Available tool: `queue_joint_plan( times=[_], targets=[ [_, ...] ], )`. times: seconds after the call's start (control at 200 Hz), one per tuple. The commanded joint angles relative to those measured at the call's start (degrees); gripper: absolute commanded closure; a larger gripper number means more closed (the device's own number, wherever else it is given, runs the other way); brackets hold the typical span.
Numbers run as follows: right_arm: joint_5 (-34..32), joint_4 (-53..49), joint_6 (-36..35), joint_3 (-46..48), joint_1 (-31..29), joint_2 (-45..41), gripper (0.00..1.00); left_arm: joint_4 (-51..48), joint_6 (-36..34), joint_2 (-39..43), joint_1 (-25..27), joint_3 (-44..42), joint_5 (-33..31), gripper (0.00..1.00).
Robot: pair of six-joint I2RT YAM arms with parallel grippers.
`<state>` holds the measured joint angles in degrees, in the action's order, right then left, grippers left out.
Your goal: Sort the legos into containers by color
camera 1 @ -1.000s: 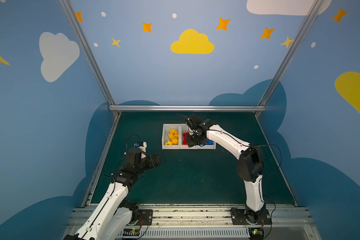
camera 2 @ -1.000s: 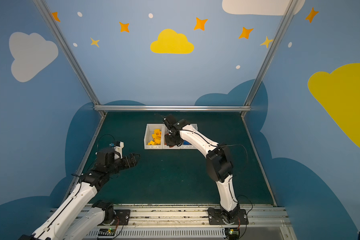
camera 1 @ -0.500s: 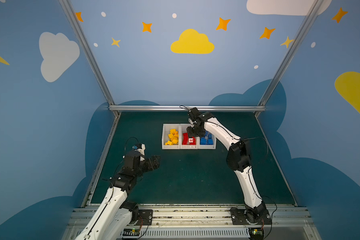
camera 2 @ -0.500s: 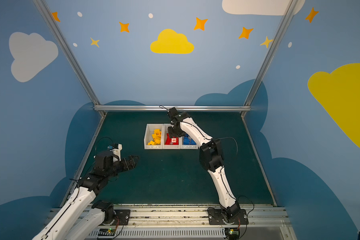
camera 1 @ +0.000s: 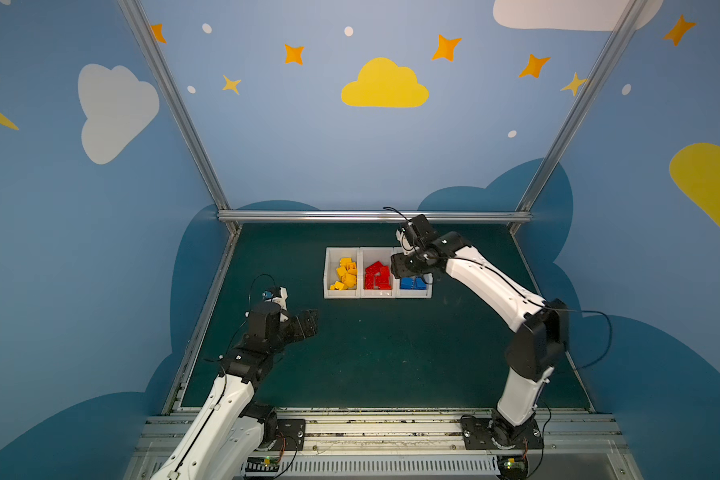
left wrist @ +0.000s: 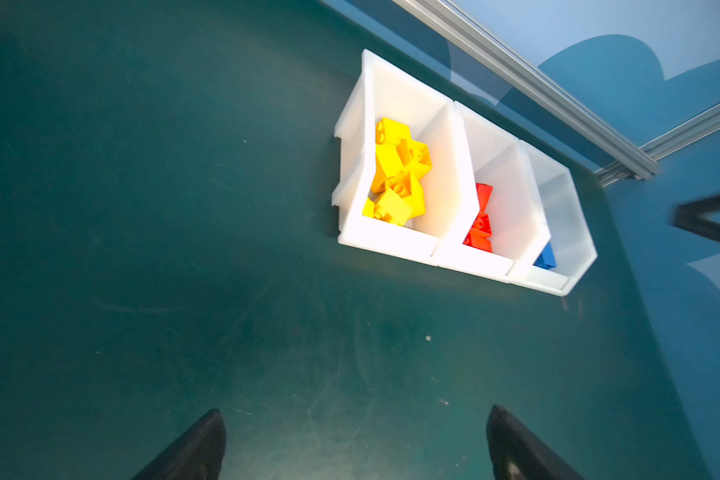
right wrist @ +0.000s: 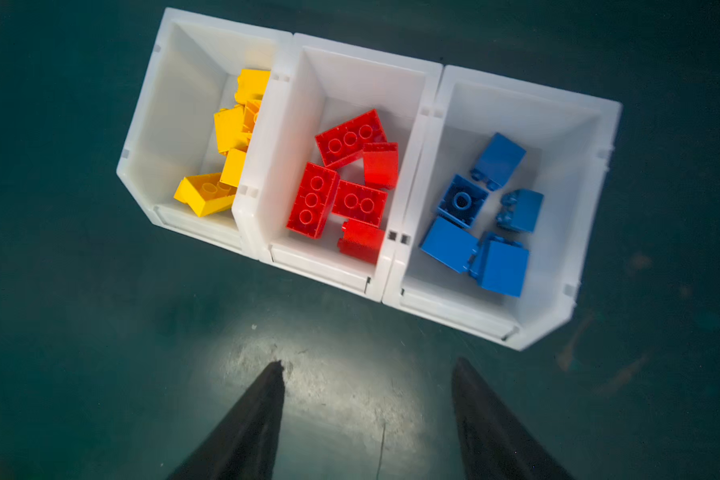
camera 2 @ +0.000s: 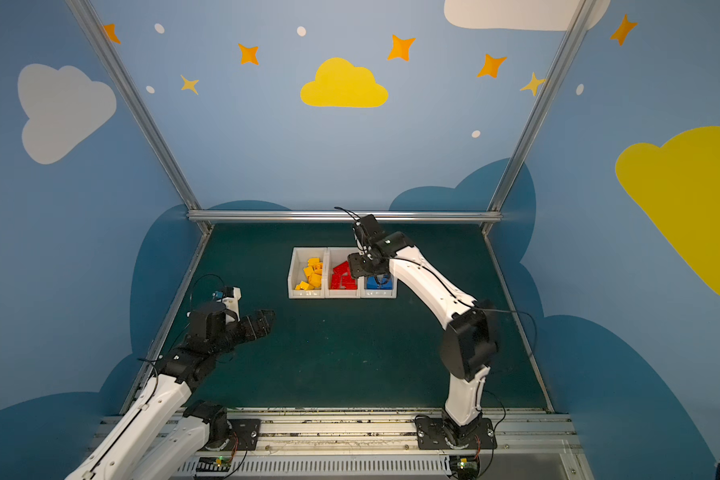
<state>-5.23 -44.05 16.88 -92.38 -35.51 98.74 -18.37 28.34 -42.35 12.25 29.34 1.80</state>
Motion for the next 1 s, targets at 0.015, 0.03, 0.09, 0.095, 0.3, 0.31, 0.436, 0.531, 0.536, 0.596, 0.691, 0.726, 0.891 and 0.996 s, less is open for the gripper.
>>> queue_joint_plan(
  times=[0.015,0.03,0.09,0.095,0.3,0.31,0.436,0.531,0.536,0.596,0.691,0.726,0.891,0.996],
  targets=[
    [-5.38,12.57,-1.64,14.92,1.31,-11.23,0.34,1.77,-2.83,0.38,-0.3,0.94,-4.69,0.01],
    [-6.27,14.17,-2.22,16.87,1.39,-12.75,0.33,2.22,-3.17,0.34,-0.31,0.83,-5.04,0.01],
    [-10.07,20.68,-3.43,25.12,2.19,-19.22,0.3,4.56,-4.68,0.12,-0.3,-0.23,-7.54,0.01],
    [-10.37,21.12,-3.48,25.92,2.24,-19.87,0.29,4.83,-4.82,0.05,-0.3,-0.37,-7.75,0.01],
    [-19.22,37.8,-7.33,48.19,9.12,-34.32,0.16,17.53,-10.65,-2.34,-0.73,-4.56,-21.88,0.01],
    [-19.31,38.58,-7.62,48.92,9.51,-34.69,0.15,18.34,-11.15,-2.62,-0.76,-4.73,-22.27,0.01],
    [-19.19,52.38,-12.38,60.46,14.69,-37.61,0.12,31.15,-20.22,-8.6,-1.42,-7.82,-25.24,0.01],
    [-20.24,62.32,-14.49,66.79,18.2,-35.16,0.11,38.56,-23.39,-17.08,-3.31,-8.92,-27.3,0.01],
    [-20.33,62.46,-14.46,66.93,18.37,-34.87,0.11,38.79,-23.4,-17.47,-3.43,-8.89,-27.29,0.01],
    [-20.88,62.82,-12.86,67.24,20.96,-31.55,0.11,40.49,-22.81,-23.23,-5.66,-8.02,-25.47,0.01],
    [-20.25,65.7,-11.0,65.91,24.77,-26.28,0.01,45.97,-21.15,-31.25,-8.65,-6.62,-22.05,0.01],
    [-18.02,66.81,-10.47,65.18,26.21,-25.12,0.01,45.63,-22.21,-32.89,-9.27,-4.94,-21.34,0.01],
    [-6.57,72.34,-10.19,63.47,32.17,-15.4,0.01,56.46,-23.1,-42.08,-13.51,-3.5,-13.29,0.01],
    [-6.27,72.31,-10.22,63.8,32.32,-15.76,0.01,59.19,-27.53,-44.96,-13.66,-3.86,-3.15,0.01]
  ],
)
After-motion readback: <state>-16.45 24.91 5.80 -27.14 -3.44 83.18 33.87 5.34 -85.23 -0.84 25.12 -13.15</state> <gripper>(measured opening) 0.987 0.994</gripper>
